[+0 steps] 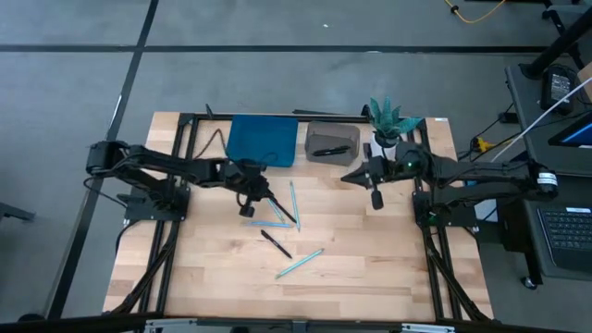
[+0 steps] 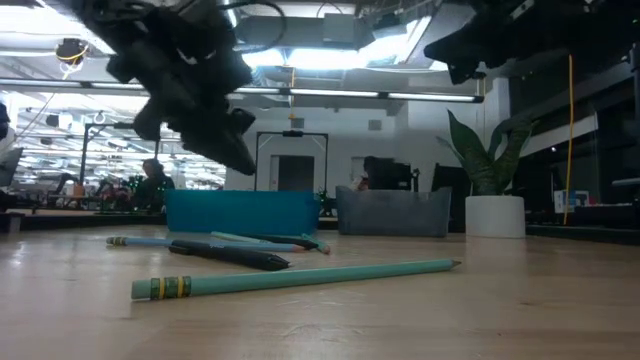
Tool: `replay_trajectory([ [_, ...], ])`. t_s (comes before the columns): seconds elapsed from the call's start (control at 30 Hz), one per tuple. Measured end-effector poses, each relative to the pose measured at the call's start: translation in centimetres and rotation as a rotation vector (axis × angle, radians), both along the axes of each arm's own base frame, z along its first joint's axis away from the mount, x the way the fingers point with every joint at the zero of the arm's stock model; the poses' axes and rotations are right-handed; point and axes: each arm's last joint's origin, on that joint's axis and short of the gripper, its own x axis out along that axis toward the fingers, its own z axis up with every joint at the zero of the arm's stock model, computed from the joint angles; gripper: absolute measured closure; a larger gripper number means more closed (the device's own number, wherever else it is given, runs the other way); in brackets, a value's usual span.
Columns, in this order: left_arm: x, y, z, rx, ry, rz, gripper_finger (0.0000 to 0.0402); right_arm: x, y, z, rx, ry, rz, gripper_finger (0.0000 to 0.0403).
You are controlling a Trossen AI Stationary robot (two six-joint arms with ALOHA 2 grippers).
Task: Sort pens & pencils
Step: Put the black pen into the black bin
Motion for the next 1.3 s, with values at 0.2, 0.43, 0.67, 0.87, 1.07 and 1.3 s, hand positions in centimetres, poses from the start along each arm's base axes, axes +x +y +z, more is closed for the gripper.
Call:
replay_trajectory([
  [0.2,1.9,-0.1,0.3,0.046,0.104,0.037,0.0342,0.1,0.7,0.0,0.005,0.003,0.033,0.0395],
  [0.43,3.6,-0.7,0.3,0.058,0.11,0.007,0.0286,0.1,0.9,-0.2,0.03,0.02,0.041,0.0395],
  [0.67,3.6,-1.6,-0.6,0.152,0.175,-0.066,0.0287,0.1,0.9,-0.2,0.028,0.026,0.042,0.0395],
  [0.87,3.9,-1.8,-1.6,0.181,0.208,-0.093,0.0286,0.1,1.0,-0.2,0.027,0.029,0.045,0.0395],
  [1.07,4.1,-1.8,-2.7,0.178,0.248,-0.099,0.0291,0.1,1.2,-0.3,0.027,0.031,0.058,0.0395],
  [1.3,4.6,-1.8,-3.7,0.171,0.277,-0.11,0.0292,0.1,1.5,-0.3,0.025,0.032,0.07,0.0395],
])
